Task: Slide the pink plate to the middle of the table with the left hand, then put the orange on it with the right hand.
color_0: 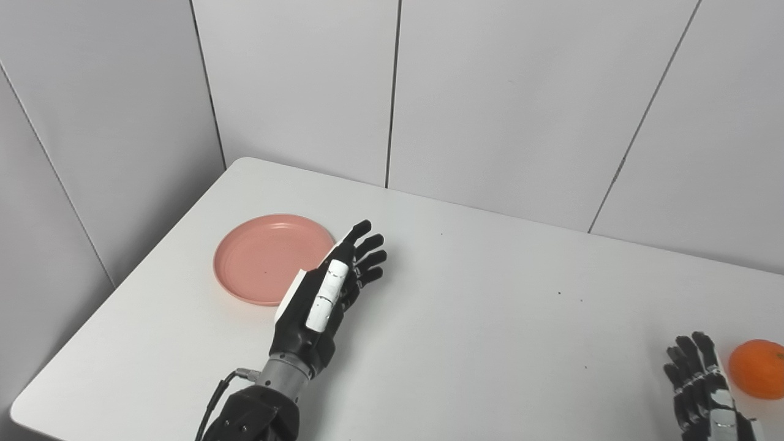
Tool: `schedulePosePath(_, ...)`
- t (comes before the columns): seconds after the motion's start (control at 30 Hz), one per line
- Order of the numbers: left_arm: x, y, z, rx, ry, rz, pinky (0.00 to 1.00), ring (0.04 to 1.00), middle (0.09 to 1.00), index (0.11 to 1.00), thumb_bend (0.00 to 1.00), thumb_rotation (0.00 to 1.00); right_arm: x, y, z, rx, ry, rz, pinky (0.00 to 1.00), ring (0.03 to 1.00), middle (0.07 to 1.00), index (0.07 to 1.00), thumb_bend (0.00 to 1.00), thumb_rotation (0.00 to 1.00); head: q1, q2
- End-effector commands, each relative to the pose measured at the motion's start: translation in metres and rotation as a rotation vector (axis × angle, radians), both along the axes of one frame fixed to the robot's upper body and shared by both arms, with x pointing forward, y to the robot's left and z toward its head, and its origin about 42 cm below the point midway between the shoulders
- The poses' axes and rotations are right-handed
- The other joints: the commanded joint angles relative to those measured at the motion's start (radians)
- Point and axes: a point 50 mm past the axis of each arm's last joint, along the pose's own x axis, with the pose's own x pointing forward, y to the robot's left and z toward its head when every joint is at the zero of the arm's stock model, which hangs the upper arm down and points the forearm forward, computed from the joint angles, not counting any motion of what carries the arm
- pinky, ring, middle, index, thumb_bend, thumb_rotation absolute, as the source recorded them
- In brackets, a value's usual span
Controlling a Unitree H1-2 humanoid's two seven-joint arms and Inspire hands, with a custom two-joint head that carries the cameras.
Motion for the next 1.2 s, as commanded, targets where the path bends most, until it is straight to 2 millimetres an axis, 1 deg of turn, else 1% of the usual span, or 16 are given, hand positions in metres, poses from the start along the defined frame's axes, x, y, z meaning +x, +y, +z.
schedulePosePath(0.0,0.003,-0.001,0.019,-0.028,-0.057,-0.033,0.90,0.886,0.902,0.903,0.93,0.87,-0.028,0.023,-0.046,0.077,0.151,0.001,1.00,0.960,0.952,0.968,0.77,0.91,-0.001,0.000)
schedulePosePath(0.13,0.013,0.013,0.035,-0.051,-0.104,-0.040,0.84,0.843,0.863,0.863,0.92,0.89,-0.029,0.024,-0.045,0.080,0.154,0.003,1.00,0.961,0.949,0.964,0.74,0.90,-0.004,0.001)
schedulePosePath(0.2,0.018,0.022,0.041,-0.019,-0.122,-0.037,0.81,0.824,0.851,0.847,0.92,0.90,-0.029,0.024,-0.045,0.081,0.154,0.003,1.00,0.957,0.945,0.959,0.75,0.89,-0.005,0.003)
schedulePosePath(0.23,0.022,0.029,0.043,-0.006,-0.131,-0.038,0.81,0.821,0.850,0.844,0.92,0.91,-0.029,0.025,-0.045,0.080,0.154,0.003,1.00,0.956,0.944,0.958,0.75,0.89,-0.005,0.004)
schedulePosePath(0.33,0.034,0.047,0.047,0.015,-0.154,-0.036,0.77,0.791,0.818,0.813,0.95,0.87,-0.029,0.025,-0.045,0.080,0.154,0.002,1.00,0.953,0.941,0.954,0.78,0.88,-0.006,0.005)
schedulePosePath(0.4,0.044,0.062,0.051,0.050,-0.183,-0.028,0.74,0.772,0.802,0.791,0.95,0.87,-0.029,0.025,-0.044,0.082,0.155,0.002,1.00,0.955,0.940,0.954,0.76,0.88,-0.006,0.005)
schedulePosePath(0.5,0.056,0.078,0.061,0.087,-0.210,-0.012,0.75,0.770,0.793,0.771,0.96,0.86,-0.030,0.024,-0.045,0.081,0.158,0.003,1.00,0.957,0.940,0.953,0.75,0.88,-0.005,0.005)
schedulePosePath(0.6,0.065,0.089,0.073,0.115,-0.229,0.015,0.75,0.770,0.788,0.762,0.96,0.86,-0.030,0.024,-0.046,0.076,0.159,0.001,1.00,0.954,0.935,0.947,0.76,0.88,-0.005,0.004)
schedulePosePath(0.63,0.066,0.091,0.075,0.117,-0.232,0.019,0.75,0.770,0.786,0.762,0.96,0.85,-0.030,0.024,-0.046,0.076,0.159,0.001,0.99,0.954,0.934,0.945,0.76,0.88,-0.005,0.004)
schedulePosePath(0.8,0.080,0.115,0.092,0.132,-0.242,0.051,0.80,0.797,0.797,0.788,0.95,0.85,-0.030,0.023,-0.047,0.069,0.159,0.000,1.00,0.956,0.936,0.951,0.76,0.88,-0.004,0.003)
schedulePosePath(0.87,0.084,0.124,0.095,0.131,-0.243,0.059,0.79,0.796,0.801,0.800,0.95,0.84,-0.030,0.023,-0.047,0.067,0.162,0.000,1.00,0.954,0.934,0.950,0.77,0.88,-0.004,0.003)
schedulePosePath(0.93,0.088,0.131,0.098,0.129,-0.239,0.071,0.77,0.791,0.803,0.776,0.95,0.83,-0.030,0.023,-0.047,0.067,0.163,0.000,1.00,0.953,0.932,0.948,0.77,0.88,-0.004,0.003)
schedulePosePath(0.97,0.090,0.136,0.099,0.125,-0.234,0.083,0.77,0.791,0.803,0.775,0.95,0.82,-0.029,0.023,-0.047,0.067,0.164,0.001,1.00,0.953,0.932,0.948,0.77,0.88,-0.002,0.002)
schedulePosePath(1.03,0.095,0.147,0.101,0.114,-0.225,0.107,0.80,0.803,0.819,0.803,0.97,0.80,-0.029,0.024,-0.047,0.068,0.166,0.001,1.00,0.957,0.935,0.951,0.77,0.88,-0.002,0.002)
schedulePosePath(1.17,0.105,0.170,0.101,0.097,-0.206,0.127,0.79,0.791,0.809,0.805,0.97,0.79,-0.029,0.024,-0.047,0.065,0.166,-0.001,1.00,0.960,0.935,0.951,0.77,0.88,-0.002,0.002)
